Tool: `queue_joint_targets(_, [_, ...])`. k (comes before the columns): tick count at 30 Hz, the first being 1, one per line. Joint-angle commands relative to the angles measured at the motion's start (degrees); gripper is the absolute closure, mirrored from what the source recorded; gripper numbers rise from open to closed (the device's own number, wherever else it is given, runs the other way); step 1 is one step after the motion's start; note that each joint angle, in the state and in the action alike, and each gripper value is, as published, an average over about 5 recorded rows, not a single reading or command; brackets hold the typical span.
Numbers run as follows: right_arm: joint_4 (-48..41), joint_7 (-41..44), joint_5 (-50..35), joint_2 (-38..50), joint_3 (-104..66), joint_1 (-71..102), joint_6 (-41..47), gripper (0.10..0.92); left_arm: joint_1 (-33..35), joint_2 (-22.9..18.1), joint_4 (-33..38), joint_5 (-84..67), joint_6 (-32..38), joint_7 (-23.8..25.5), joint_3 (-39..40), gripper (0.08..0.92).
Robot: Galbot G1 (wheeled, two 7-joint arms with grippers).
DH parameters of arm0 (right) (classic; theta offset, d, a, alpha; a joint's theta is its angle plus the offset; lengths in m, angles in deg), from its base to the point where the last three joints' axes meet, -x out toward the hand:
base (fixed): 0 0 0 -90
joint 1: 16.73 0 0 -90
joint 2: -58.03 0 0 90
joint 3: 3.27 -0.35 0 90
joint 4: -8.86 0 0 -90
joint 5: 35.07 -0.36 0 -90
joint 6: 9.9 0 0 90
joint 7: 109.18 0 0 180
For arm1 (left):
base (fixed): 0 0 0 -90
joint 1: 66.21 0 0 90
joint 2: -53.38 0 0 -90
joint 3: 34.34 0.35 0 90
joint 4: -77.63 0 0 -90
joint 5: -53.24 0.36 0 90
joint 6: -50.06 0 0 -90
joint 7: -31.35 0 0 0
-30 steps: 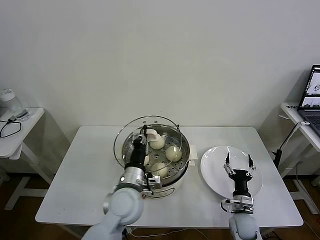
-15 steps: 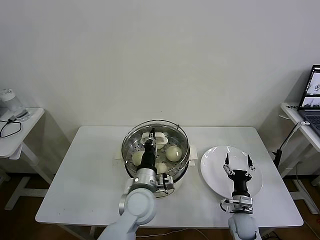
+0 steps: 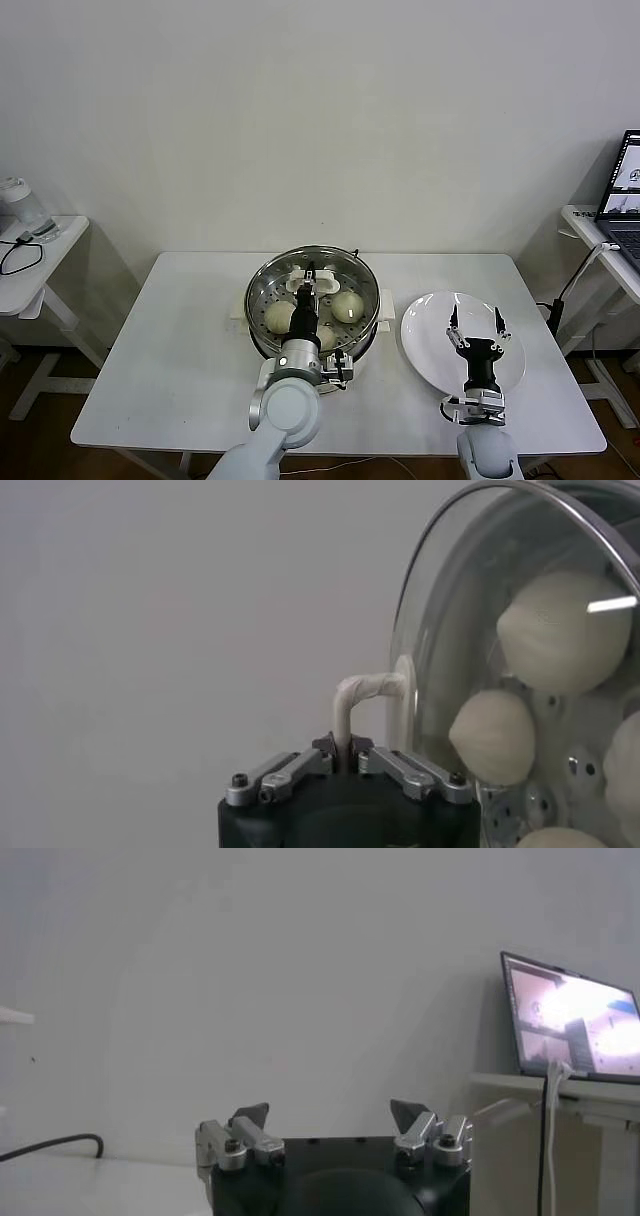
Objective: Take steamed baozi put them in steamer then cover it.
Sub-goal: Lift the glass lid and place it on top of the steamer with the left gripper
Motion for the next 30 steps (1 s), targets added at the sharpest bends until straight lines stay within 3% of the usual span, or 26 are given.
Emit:
queue_joint_targets(1, [-0.09,-0.02,-0.05,0.08,-0.06,-0.1,-0.02,0.203,-0.13,-0.42,-1.27,1.47,0.29,-0.32,0.08,0.806])
queue_joint_targets(30, [-0.26,-0.03,-0.04,-0.04,-0.11,-0.49,-0.14,0.203,0.25,0.04,-1.6,2.81,1.68,1.42,-0.06,0.806])
